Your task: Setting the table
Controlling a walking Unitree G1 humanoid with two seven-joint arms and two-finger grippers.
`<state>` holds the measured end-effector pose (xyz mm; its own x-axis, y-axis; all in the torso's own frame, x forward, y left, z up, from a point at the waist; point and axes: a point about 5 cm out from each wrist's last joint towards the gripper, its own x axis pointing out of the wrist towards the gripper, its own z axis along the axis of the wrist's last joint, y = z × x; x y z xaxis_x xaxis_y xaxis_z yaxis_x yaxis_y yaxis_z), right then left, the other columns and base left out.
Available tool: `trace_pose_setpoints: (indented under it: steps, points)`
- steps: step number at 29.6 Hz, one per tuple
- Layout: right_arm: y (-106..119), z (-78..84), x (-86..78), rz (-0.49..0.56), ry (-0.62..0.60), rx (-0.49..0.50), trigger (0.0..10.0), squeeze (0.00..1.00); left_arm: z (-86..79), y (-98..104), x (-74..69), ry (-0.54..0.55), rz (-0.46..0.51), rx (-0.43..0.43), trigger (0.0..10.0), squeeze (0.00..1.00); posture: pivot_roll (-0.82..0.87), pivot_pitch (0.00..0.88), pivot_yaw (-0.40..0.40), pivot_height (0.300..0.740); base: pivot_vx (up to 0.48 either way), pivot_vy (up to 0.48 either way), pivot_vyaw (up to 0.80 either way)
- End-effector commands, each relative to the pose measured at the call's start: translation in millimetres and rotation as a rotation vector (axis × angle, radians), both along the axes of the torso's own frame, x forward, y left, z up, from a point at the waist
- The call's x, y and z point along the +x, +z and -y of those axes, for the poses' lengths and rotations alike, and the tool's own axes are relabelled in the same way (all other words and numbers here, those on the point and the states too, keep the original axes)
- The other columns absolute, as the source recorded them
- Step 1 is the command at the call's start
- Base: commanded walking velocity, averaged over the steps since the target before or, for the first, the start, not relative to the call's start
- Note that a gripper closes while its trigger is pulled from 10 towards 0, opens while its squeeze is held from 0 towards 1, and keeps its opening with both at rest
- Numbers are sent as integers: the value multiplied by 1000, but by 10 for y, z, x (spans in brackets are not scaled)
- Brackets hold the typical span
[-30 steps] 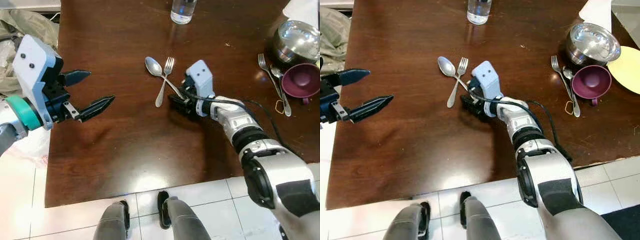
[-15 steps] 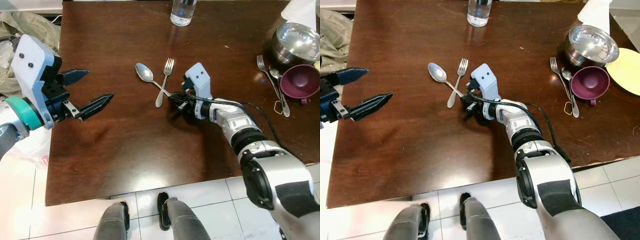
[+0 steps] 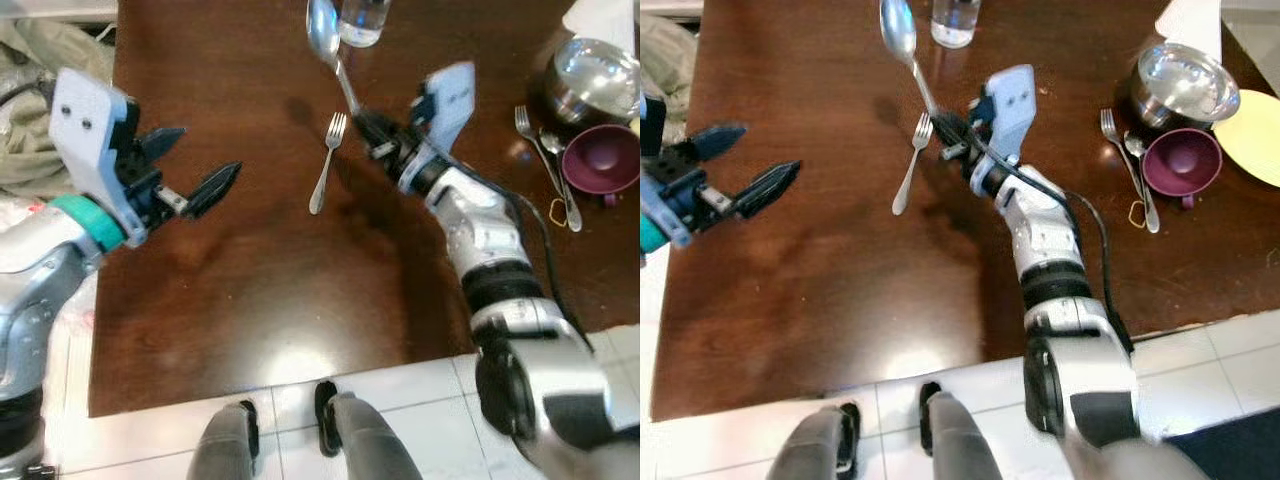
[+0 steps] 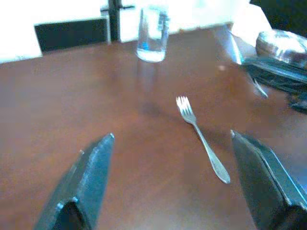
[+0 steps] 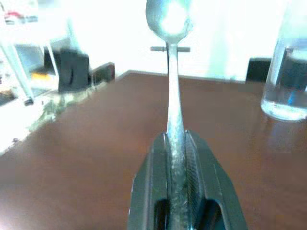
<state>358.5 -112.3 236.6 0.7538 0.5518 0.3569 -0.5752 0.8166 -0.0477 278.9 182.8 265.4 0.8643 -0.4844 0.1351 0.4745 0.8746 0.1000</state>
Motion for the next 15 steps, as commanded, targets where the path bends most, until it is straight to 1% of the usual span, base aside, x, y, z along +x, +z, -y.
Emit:
trace_pose_setpoints:
  steps: [1, 3, 4, 5, 7, 8, 9, 11, 12, 13, 14, 15]
  points:
    - [12, 9, -109, 6, -23, -10, 10000, 0, 29, 0, 16, 10, 6, -2, 10000, 0, -13, 190, 0, 740, 0, 0, 0]
    - [12, 9, -109, 6, -23, -10, 10000, 0, 29, 0, 16, 10, 6, -2, 10000, 0, -13, 190, 0, 740, 0, 0, 0]
    - [3, 11, -146, 11, -32, -14, 10000, 0, 29, 7, 23, 13, 9, -4, 10000, 0, -13, 190, 0, 740, 0, 0, 0]
    - [3, 11, -146, 11, -32, -14, 10000, 0, 29, 7, 23, 13, 9, -4, 10000, 0, -13, 190, 0, 740, 0, 0, 0]
    - [-131, 83, -341, -28, -104, -54, 10000, 0, -8, 54, 42, 26, 22, -7, 10000, 0, -31, 189, -12, 740, 0, 0, 0]
    - [-131, 83, -341, -28, -104, -54, 10000, 0, -8, 54, 42, 26, 22, -7, 10000, 0, -31, 189, -12, 740, 0, 0, 0]
    - [-191, 109, -411, -56, -134, -72, 10000, 0, -23, 75, 43, 28, 30, -5, 10000, 0, -30, 190, -12, 740, 0, 0, 0]
    - [-191, 109, -411, -56, -134, -72, 10000, 0, -23, 75, 43, 28, 30, -5, 10000, 0, -30, 190, -12, 740, 0, 0, 0]
    - [-274, 119, -506, -102, -153, -100, 10000, 0, -38, 109, 41, 33, 42, 3, 10000, 0, -27, 193, -16, 740, 0, 0, 0]
    - [-274, 119, -506, -102, -153, -100, 10000, 0, -38, 109, 41, 33, 42, 3, 10000, 0, -27, 193, -16, 740, 0, 0, 0]
    - [-347, 118, -566, -139, -161, -113, 10000, 0, -48, 140, 35, 31, 52, 10, 10000, 0, -28, 194, -17, 740, 0, 0, 0]
    - [-347, 118, -566, -139, -161, -113, 10000, 0, -48, 140, 35, 31, 52, 10, 10000, 0, -28, 194, -17, 740, 0, 0, 0]
